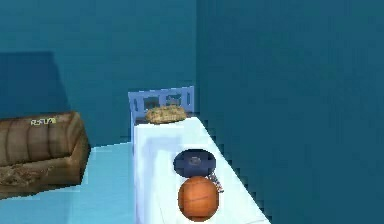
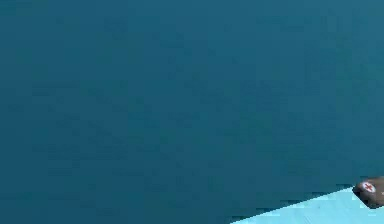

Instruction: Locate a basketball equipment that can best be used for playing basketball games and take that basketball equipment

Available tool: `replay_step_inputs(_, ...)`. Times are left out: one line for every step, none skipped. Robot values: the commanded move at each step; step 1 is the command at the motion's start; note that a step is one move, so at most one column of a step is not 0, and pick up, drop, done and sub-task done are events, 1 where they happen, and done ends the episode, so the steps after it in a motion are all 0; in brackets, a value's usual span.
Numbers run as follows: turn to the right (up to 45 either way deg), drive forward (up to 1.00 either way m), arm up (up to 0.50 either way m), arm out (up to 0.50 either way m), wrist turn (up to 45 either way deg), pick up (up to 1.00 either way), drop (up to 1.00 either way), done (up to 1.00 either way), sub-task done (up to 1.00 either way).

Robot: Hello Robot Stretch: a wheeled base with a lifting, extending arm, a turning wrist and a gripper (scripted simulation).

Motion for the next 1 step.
replay_step_inputs(-45.0,0.00,0.00,0.00,0.0,0.00,0.00,0.00,0.00)
